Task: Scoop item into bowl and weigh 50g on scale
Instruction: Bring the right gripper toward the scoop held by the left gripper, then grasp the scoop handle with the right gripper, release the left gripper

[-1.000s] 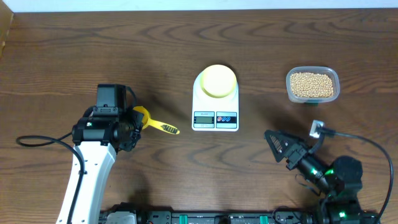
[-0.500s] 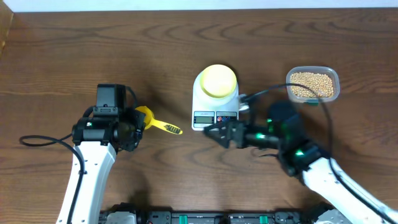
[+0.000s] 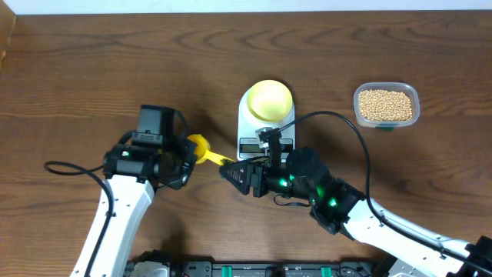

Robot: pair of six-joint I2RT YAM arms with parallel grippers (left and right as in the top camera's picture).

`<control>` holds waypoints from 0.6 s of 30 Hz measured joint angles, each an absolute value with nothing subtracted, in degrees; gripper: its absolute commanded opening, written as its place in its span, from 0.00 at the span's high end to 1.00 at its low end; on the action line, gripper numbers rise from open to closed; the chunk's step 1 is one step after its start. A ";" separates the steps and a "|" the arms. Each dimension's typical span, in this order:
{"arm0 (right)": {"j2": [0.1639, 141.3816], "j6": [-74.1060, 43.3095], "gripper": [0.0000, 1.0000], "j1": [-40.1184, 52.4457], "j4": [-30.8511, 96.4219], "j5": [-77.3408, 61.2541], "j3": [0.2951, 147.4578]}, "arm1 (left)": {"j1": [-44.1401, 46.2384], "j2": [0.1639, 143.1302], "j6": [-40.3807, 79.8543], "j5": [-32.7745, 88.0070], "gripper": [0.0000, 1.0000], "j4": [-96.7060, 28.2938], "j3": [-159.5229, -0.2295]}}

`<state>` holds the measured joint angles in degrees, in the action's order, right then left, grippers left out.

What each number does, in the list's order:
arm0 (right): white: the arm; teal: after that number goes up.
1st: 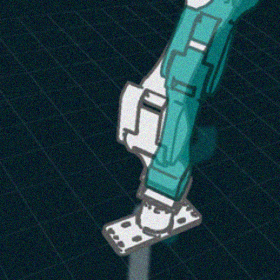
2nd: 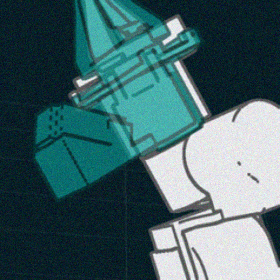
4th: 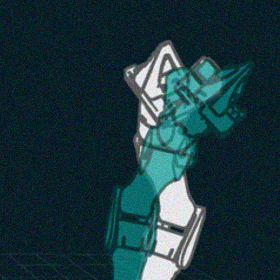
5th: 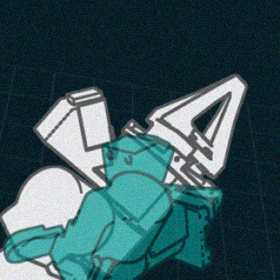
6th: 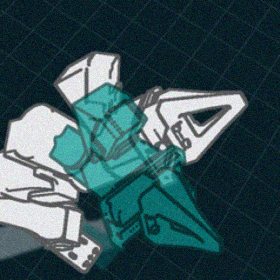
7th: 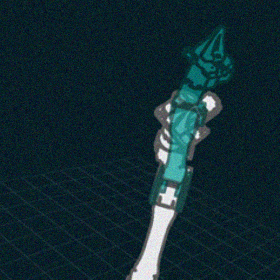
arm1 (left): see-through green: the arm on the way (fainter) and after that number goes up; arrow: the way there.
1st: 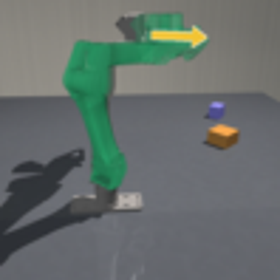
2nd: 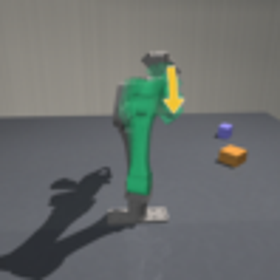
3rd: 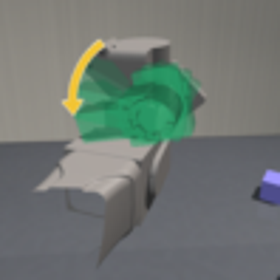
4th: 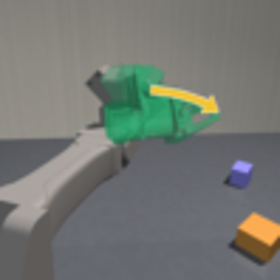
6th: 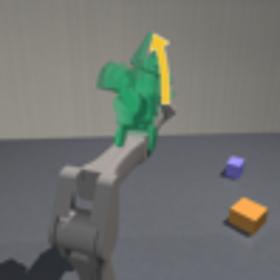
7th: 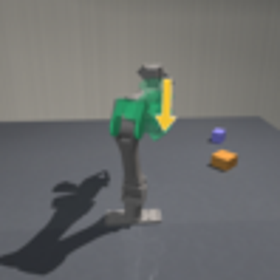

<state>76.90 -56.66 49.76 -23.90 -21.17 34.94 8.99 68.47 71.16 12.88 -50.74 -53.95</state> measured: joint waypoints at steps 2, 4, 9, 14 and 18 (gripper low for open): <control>76.90 -58.72 0.55 50.02 -23.90 -19.64 34.94 | 10.52 68.47 72.69 13.04 0.93 -50.76 -53.95; 76.90 -61.39 0.62 50.13 -23.97 -18.22 34.94 | 11.94 68.47 73.95 13.04 0.93 -50.72 -53.95; 76.90 -65.30 0.71 50.13 -24.08 -17.30 34.94 | 14.66 68.47 75.05 13.06 0.93 -50.54 -53.95; 76.90 -67.64 0.76 50.50 -24.10 -16.88 34.94 | 16.12 68.47 76.20 13.02 0.93 -50.19 -53.95; 76.90 -68.62 0.81 50.57 -24.08 -16.78 34.94 | 16.62 68.47 76.55 13.02 0.93 -50.09 -53.95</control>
<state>76.90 -68.62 50.57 -24.08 -16.78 34.94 16.62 68.47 76.55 13.02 -50.09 -53.95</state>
